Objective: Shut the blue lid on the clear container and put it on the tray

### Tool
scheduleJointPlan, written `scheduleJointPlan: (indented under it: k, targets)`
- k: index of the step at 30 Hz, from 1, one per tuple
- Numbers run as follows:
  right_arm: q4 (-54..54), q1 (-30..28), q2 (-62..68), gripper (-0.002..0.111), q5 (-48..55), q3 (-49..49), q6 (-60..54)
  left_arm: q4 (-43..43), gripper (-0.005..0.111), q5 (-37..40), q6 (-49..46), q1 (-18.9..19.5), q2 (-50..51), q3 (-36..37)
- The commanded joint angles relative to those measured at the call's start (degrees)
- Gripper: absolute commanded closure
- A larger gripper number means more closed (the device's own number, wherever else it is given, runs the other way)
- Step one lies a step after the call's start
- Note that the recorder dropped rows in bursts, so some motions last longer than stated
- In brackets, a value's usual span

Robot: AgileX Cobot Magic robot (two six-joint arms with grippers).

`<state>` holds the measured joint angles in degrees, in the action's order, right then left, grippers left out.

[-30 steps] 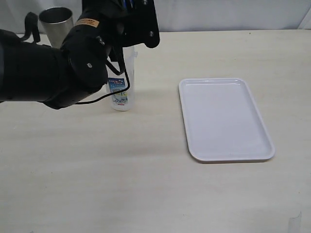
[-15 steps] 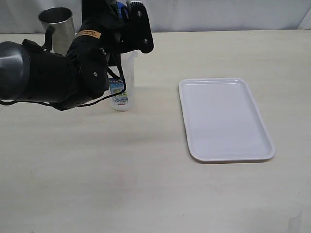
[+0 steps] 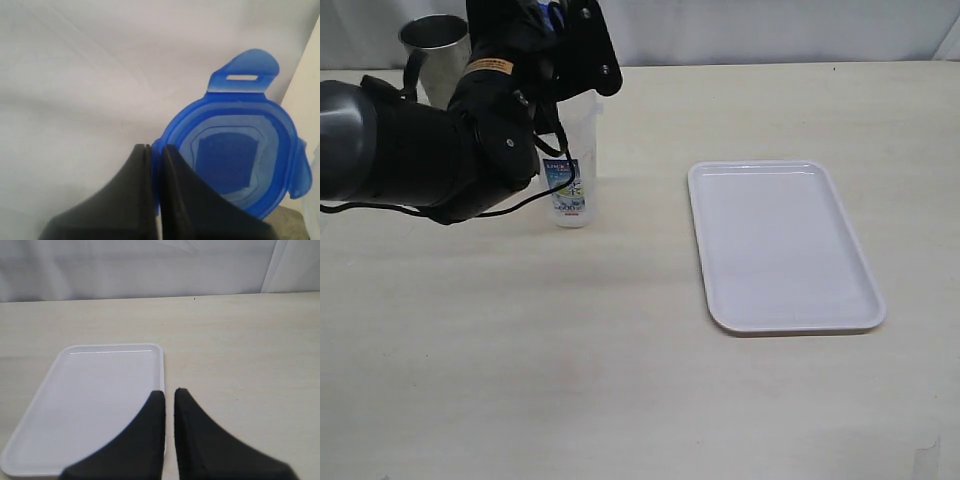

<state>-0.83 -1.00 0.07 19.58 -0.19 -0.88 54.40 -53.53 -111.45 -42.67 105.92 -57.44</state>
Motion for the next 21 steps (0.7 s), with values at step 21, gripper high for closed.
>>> scheduleJointPlan:
  k: [21]
  targets:
    - [-0.2, -0.2, -0.1, 0.101, 0.1, 0.2, 0.0, 5.7, 0.107, -0.7, 5.2, 0.1, 0.2, 0.1]
